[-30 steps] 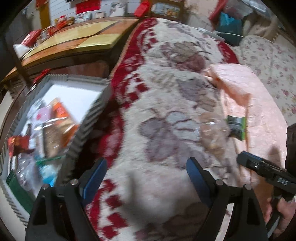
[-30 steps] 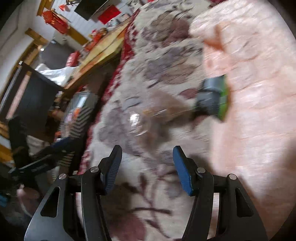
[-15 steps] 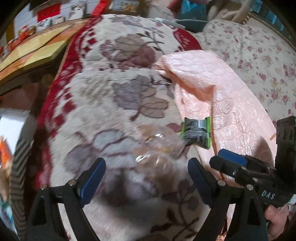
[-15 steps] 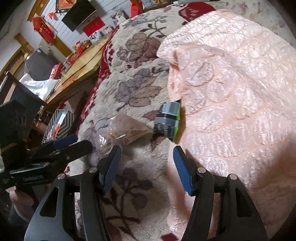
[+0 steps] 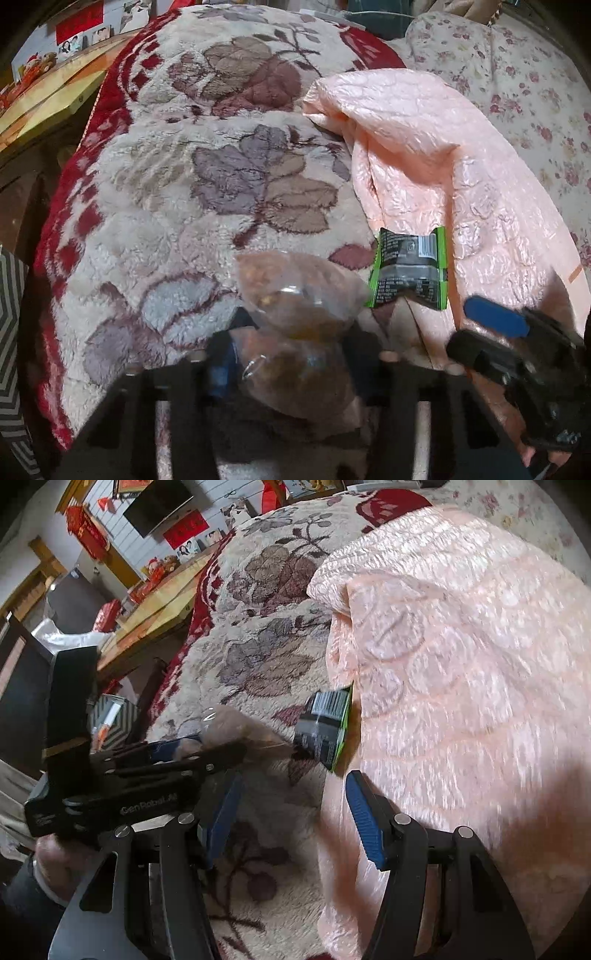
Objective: Organize snacks
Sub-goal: 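Grasp the clear nut bag with left tool while right tool grasps green-edged dark pack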
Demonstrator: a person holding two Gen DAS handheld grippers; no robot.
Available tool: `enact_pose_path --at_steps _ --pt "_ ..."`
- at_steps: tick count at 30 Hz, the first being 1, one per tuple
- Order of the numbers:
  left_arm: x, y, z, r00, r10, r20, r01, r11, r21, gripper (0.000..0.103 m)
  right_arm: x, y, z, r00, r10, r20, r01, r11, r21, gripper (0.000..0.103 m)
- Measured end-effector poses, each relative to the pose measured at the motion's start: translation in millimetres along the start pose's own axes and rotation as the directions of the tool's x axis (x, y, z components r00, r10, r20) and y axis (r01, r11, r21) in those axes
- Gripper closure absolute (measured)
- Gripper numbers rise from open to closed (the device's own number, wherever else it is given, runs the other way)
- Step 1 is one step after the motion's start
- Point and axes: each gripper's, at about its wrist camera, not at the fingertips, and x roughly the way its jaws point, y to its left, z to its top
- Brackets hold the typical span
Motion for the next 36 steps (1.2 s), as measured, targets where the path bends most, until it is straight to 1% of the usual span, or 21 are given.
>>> enact_pose_path --at_steps 2,4,6,7,8,9,11,12,13,14,17,18,20,21,22,23,24,27,31,33,36 --pt "-6 1 -3 1.000 0.025 0.011 -0.025 1.000 0.006 0.063 3 5 7 1.000 -0.028 0.002 0.028 0.999 -0.037 0.044" --pt "-15 4 -5 0.999 0.040 0.022 -0.040 0.999 -0.002 0.066 6 13 15 0.999 -0.052 -0.007 0.051 0.993 -0.104 0.044" --pt "-23 11 -9 0.999 0.044 0.026 -0.044 0.999 -0.020 0.066 10 24 26 0.996 -0.083 -0.031 0.075 0.974 -0.213 0.044" --pt "-28 14 -11 0.998 0.047 0.028 -0.047 0.998 -0.029 0.066 13 31 31 0.992 -0.116 -0.042 0.099 0.952 -0.288 0.044" --pt "-31 18 -13 0.998 0.050 0.031 -0.049 0.998 -0.038 0.066 16 37 36 0.988 -0.147 -0.047 0.121 0.929 -0.351 0.044" --pt "-34 22 -15 0.998 0.051 0.033 -0.049 0.998 -0.046 0.066 20 45 42 0.981 -0.182 -0.058 0.140 0.892 -0.430 0.044" --pt "-40 26 -19 0.998 0.049 0.038 -0.046 0.997 -0.061 0.066 31 55 49 0.966 -0.241 -0.095 0.148 0.815 -0.560 0.037" --pt "-42 28 -21 0.998 0.048 0.039 -0.045 0.997 -0.066 0.066 38 59 50 0.955 -0.271 -0.122 0.139 0.769 -0.624 0.034" --pt "-43 29 -22 0.998 0.047 0.038 -0.045 0.997 -0.066 0.066 43 60 50 0.944 -0.295 -0.149 0.123 0.732 -0.670 0.034" --pt "-43 30 -24 0.998 0.047 0.037 -0.045 0.997 -0.066 0.066 51 62 49 0.925 -0.333 -0.184 0.104 0.686 -0.720 0.034" --pt "-40 30 -26 0.998 0.044 0.035 -0.042 0.997 -0.067 0.066 67 61 46 0.886 -0.394 -0.246 0.057 0.619 -0.783 0.034" --pt "-39 30 -25 0.998 0.043 0.035 -0.040 0.997 -0.068 0.066 72 59 45 0.873 -0.419 -0.250 0.052 0.590 -0.806 0.034" --pt "-38 31 -25 0.999 0.037 0.031 -0.035 0.997 -0.073 0.066 81 55 44 0.847 -0.467 -0.252 0.059 0.553 -0.831 0.034" --pt "-37 32 -24 0.999 0.034 0.029 -0.032 0.997 -0.077 0.066 84 54 45 0.843 -0.473 -0.256 0.060 0.555 -0.829 0.034" --pt "-36 33 -24 0.999 0.032 0.028 -0.030 0.996 -0.081 0.066 87 52 46 0.841 -0.470 -0.267 0.055 0.566 -0.823 0.035" --pt "-35 33 -24 0.999 0.032 0.026 -0.029 0.996 -0.082 0.066 89 50 45 0.844 -0.461 -0.275 0.050 0.577 -0.816 0.037" --pt "-35 34 -24 0.999 0.032 0.027 -0.030 0.996 -0.083 0.066 90 49 45 0.850 -0.450 -0.274 0.048 0.585 -0.810 0.047" --pt "-38 34 -26 0.999 0.040 0.034 -0.037 0.996 -0.085 0.066 87 43 45 0.866 -0.426 -0.264 0.074 0.629 -0.774 0.050" --pt "-50 38 -32 0.997 0.052 0.051 -0.047 0.994 -0.098 0.067 62 42 45 0.911 -0.336 -0.239 0.087 0.723 -0.686 0.051" --pt "-59 43 -37 0.996 0.060 0.063 -0.053 0.992 -0.115 0.067 42 46 40 0.937 -0.284 -0.205 0.092 0.765 -0.638 0.051" --pt "-72 50 -46 0.993 0.085 0.077 -0.074 0.988 -0.135 0.067 18 57 27 0.967 -0.203 -0.157 0.080 0.819 -0.569 0.051"
